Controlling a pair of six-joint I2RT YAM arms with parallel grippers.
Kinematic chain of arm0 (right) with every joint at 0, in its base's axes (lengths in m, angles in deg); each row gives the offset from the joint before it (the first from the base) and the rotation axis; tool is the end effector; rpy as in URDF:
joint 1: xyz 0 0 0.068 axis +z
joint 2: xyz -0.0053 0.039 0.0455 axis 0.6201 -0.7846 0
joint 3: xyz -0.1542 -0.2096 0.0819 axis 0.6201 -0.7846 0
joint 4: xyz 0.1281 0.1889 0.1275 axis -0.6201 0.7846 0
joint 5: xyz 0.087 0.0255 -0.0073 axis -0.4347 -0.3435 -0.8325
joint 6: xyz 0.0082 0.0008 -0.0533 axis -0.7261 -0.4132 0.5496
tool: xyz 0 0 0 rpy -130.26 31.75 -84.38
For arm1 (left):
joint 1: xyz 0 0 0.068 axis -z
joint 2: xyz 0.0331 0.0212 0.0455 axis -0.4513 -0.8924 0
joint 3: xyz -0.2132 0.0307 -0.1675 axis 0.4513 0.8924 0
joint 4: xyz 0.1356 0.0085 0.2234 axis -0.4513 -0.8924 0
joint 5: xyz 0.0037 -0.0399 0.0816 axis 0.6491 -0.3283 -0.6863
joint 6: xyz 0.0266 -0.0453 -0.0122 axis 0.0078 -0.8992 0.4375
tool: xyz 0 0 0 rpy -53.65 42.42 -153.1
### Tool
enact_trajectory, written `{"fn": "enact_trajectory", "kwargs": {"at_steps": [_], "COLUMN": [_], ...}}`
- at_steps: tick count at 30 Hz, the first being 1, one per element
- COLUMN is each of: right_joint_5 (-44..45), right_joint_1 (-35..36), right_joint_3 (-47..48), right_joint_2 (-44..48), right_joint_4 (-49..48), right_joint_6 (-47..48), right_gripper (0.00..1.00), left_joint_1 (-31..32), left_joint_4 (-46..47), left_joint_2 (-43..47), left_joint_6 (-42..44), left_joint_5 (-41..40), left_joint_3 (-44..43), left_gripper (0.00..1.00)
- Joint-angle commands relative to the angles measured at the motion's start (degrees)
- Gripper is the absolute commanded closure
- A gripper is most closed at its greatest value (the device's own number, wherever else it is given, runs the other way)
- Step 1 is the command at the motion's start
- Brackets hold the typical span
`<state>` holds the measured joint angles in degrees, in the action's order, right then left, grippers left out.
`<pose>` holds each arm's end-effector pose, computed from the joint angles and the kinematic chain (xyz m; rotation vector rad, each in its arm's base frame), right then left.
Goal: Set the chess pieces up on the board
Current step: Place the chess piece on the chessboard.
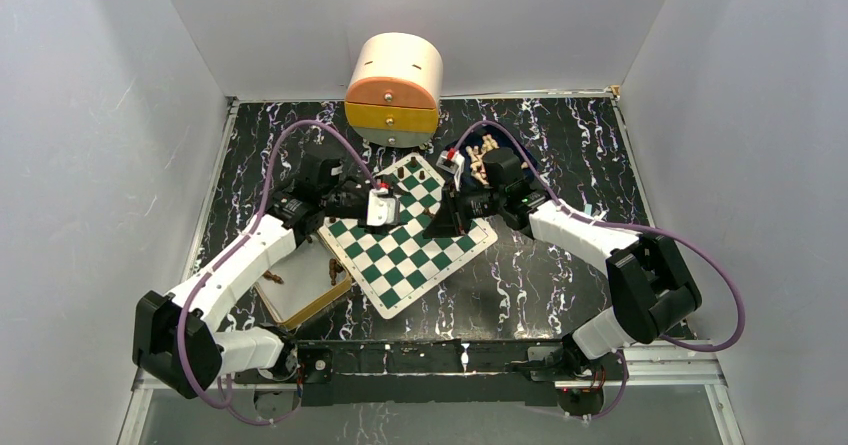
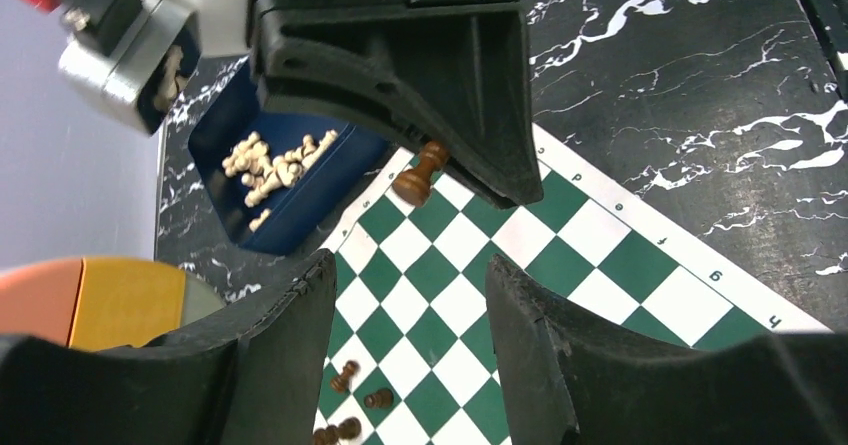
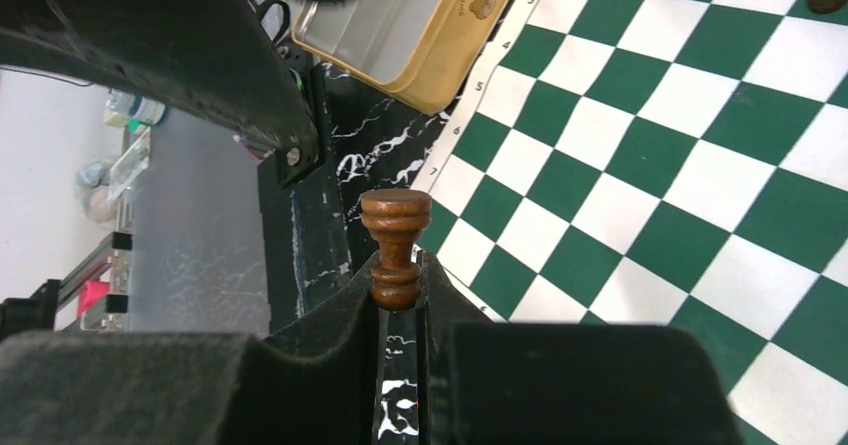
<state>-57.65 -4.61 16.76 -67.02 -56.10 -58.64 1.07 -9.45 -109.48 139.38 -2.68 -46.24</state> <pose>0.2511 0.2004 0.2455 -0.9590 1.9264 1.3860 0.2251 -0.1503 0.3153 1.6218 0.9678 -0.5317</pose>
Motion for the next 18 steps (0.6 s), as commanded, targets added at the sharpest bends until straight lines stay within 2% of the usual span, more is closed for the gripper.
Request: {"fn": "enact_trajectory", "kwargs": {"at_steps": [1,10,18], "right_joint_5": [-3.61,-5.06,-5.38], "right_joint_1": [0.33,1.23,2.08], "right_joint_3": [3.83,6.63,6.75], "right_joint_2": [-0.14,-2.99,-4.46], "right_joint_4": [0.19,-0.71,-0.04], "right_joint_6": [-2.27,-5.52,-5.73], "right_gripper": [0.91,0.9,0.9], "left_joint_1": [1.86,6.37,7.12], "left_joint_4": [-2.97,-5.12,-5.61], "left_joint_2": [-0.9,-3.19,-2.54], "left_joint_6": [7.77,11.09,12.65], "left_joint_5": [3.12,-2.08,-4.89], "left_joint_3": [-1.89,-2.74,-2.54], "left_gripper": [0.46,0.46,0.47]}}
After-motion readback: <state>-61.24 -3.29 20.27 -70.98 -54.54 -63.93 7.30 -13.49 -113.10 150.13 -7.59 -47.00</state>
